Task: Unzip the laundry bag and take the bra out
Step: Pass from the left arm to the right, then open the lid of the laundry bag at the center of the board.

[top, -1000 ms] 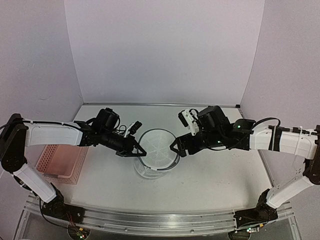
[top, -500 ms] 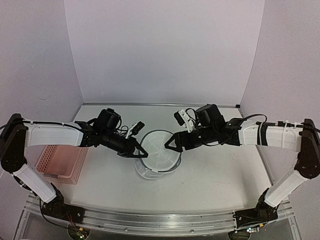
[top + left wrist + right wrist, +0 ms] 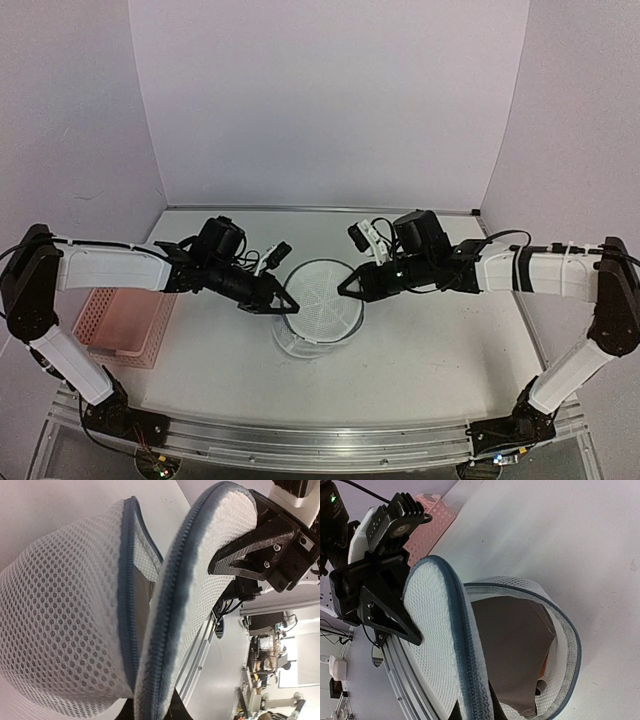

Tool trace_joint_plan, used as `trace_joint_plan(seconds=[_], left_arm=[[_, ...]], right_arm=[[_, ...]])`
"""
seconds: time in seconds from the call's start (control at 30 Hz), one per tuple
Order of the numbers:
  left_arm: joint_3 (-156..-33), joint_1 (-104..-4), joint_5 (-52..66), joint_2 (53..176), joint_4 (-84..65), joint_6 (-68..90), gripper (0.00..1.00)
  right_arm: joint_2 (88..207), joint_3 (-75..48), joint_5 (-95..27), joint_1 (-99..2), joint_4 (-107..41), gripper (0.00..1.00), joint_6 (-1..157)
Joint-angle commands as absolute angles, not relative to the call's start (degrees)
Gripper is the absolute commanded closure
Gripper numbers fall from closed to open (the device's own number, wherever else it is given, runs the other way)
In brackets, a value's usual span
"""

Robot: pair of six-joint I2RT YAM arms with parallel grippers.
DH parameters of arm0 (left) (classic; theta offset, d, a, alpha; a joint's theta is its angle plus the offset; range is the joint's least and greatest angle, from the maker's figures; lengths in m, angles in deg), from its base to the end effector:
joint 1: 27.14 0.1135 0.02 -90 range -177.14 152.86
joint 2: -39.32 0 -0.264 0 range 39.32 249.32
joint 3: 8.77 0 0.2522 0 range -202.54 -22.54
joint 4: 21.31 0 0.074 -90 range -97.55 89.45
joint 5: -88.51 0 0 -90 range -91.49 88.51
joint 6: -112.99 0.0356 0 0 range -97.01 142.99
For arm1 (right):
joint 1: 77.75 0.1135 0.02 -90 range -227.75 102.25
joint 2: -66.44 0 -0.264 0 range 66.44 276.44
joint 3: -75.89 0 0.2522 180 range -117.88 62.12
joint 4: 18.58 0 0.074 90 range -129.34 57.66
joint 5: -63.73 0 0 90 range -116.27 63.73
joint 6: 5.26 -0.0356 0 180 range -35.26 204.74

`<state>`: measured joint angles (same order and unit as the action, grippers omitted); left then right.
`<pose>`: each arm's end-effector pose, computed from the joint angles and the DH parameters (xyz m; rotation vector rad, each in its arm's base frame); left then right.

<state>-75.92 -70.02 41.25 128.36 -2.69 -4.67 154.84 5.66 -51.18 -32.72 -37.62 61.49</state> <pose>0.2223 -0.2394 0.2184 0.7659 2.3808 -1.4413 0.2275 0.2489 0.2345 -0.7059 2.2882 1.0982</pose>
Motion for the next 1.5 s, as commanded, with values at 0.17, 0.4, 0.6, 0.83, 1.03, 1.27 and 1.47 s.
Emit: trace_joint_plan(seconds=[0.17, 0.4, 0.6, 0.83, 1.03, 1.27, 1.47], left_arm=[[-80.84, -70.23, 37.67, 128.84, -12.7, -9.33, 0.51], [-77.72, -67.64, 31.16, 122.75, -13.16, -12.43, 0.4], [-71.74, -63.22, 28.73, 116.09, -13.15, -16.58, 0.38], [-68.69, -62.21, 26.08, 108.79, -9.67, -16.2, 0.36], [-68.07, -62.12, 25.39, 107.06, -7.9, -15.04, 0.35], [-67.43, -62.18, 25.02, 106.69, -7.24, -14.62, 0.35], [-66.79, -62.0, 24.44, 106.19, -5.85, -14.24, 0.35]], right_arm=[[146.68, 5.44, -48.04, -32.68, -39.16, 1.0, 69.85], [143.48, 4.4, -45.4, -31.97, -41.36, 1.0, 80.71], [142.82, 4.3, -37.0, -24.64, -41.49, 1.0, 93.67], [139.69, 13.04, -28.2, -15.17, -29.04, 1.0, 109.36], [137.8, 17.75, -24.4, -12.15, -21.91, 1.0, 118.0], [135.8, 23.71, -22.27, -8.36, -13.79, 0.96, 130.15], [134.77, 26.21, -20.38, -5.6, -11.33, 0.81, 134.54]])
